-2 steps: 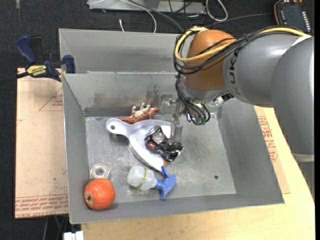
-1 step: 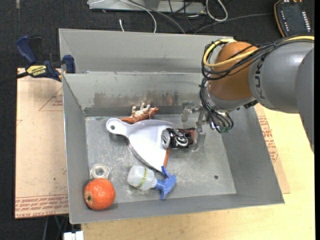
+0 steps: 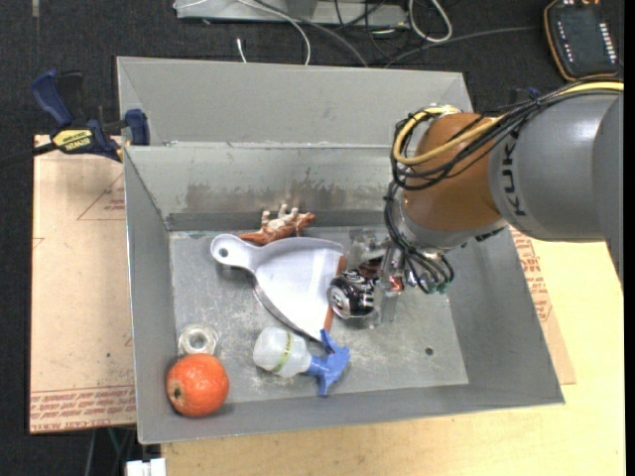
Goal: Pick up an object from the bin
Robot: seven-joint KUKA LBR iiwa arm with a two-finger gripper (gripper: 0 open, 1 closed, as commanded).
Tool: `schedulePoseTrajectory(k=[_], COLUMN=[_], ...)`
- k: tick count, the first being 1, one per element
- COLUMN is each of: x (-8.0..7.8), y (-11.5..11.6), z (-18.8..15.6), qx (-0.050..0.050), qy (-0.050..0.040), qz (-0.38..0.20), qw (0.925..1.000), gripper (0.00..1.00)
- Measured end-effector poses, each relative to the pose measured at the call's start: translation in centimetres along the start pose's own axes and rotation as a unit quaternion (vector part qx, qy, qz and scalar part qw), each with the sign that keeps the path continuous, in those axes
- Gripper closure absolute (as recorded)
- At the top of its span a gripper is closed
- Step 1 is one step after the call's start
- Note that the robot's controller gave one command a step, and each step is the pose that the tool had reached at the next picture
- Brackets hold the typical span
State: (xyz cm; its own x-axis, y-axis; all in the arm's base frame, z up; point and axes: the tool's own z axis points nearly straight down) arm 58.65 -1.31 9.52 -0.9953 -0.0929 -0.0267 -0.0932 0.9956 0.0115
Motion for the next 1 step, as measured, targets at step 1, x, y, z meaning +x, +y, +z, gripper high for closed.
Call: schedulePoseTrajectory(k=[1], x=[-0.55], y=[0.66], z=[0.41], qx=[0.002], qy=[-0.0018], qz=[-0.012], qw=[0.9999], gripper=[0.00])
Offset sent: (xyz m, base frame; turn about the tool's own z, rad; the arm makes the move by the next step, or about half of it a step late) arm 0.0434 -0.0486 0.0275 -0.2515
